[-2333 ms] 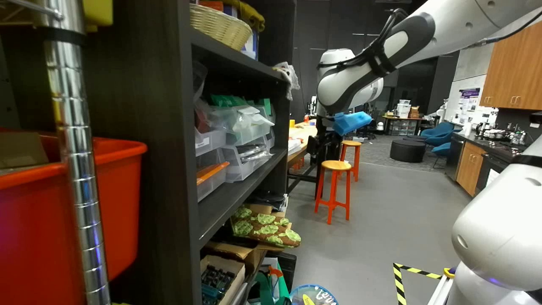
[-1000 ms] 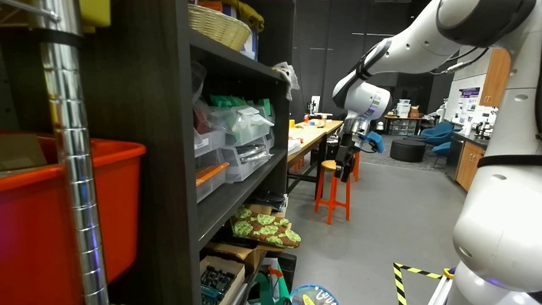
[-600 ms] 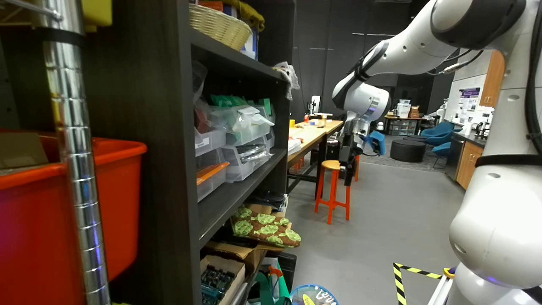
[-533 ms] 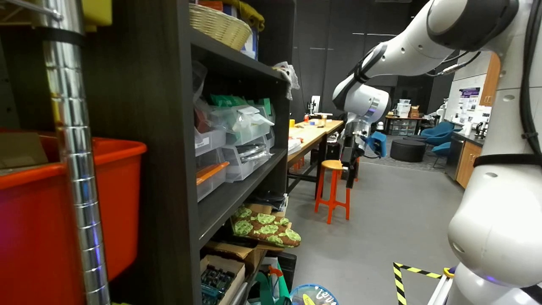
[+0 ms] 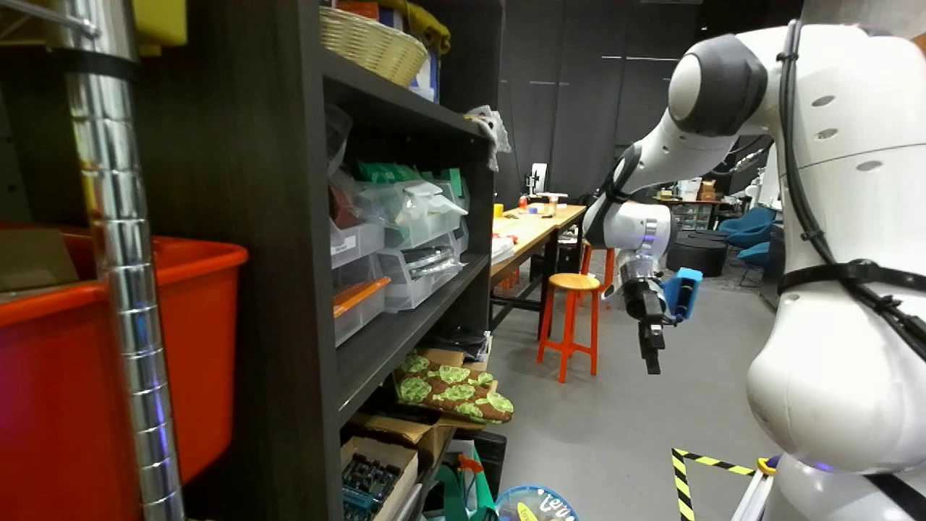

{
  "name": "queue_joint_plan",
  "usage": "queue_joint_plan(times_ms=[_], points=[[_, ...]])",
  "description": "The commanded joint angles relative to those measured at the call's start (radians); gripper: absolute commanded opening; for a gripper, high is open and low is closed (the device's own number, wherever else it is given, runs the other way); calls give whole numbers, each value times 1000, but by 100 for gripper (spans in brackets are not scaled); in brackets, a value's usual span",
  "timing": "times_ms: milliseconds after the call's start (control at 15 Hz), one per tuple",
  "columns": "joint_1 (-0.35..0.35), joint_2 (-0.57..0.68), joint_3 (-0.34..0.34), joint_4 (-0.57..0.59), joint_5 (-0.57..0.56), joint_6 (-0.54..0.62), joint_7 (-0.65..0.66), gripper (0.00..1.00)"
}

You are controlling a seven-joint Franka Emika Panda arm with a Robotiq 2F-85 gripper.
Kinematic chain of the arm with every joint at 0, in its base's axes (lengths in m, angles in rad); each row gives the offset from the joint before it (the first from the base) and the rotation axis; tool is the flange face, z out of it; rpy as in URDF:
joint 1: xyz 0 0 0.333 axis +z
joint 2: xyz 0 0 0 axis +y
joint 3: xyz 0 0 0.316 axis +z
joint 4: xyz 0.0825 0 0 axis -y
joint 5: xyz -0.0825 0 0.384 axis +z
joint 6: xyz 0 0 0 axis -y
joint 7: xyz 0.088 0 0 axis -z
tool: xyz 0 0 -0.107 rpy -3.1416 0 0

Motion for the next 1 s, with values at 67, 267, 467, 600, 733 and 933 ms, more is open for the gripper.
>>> queue_joint_plan(times_ms=[67, 267, 467, 600, 733, 933], points=[[-82, 193, 93, 207, 43, -139, -126, 100], [-115, 264, 145, 326, 167, -215, -122, 100], [-136, 318, 180, 427, 266, -277, -121, 100], [-132, 362, 192, 488, 278, -320, -94, 100], [-120, 329, 186, 441, 251, -273, -91, 100], [-116, 358, 191, 472, 242, -274, -71, 100]])
